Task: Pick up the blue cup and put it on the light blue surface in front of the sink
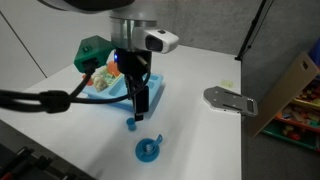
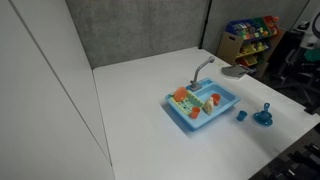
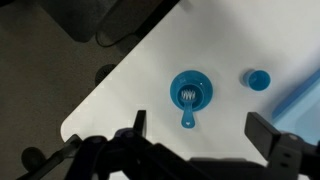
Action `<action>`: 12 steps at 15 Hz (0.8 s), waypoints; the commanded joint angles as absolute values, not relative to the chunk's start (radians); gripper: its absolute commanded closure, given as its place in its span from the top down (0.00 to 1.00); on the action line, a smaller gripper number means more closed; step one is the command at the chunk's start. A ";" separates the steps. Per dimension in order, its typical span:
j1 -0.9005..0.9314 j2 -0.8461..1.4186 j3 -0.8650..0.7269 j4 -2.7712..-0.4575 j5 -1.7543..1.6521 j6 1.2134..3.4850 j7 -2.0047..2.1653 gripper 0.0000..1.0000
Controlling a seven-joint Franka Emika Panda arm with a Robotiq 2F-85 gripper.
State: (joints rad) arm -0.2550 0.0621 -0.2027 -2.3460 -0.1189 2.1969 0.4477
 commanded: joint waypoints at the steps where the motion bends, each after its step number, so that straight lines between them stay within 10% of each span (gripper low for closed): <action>1: -0.243 0.084 -0.220 -2.333 -0.106 2.199 0.438 1.00; 12: -0.170 0.154 -0.197 -2.437 -0.132 2.440 0.365 1.00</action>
State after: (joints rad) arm -0.1922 0.1366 -0.2016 -2.4102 -0.1201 2.3680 0.3968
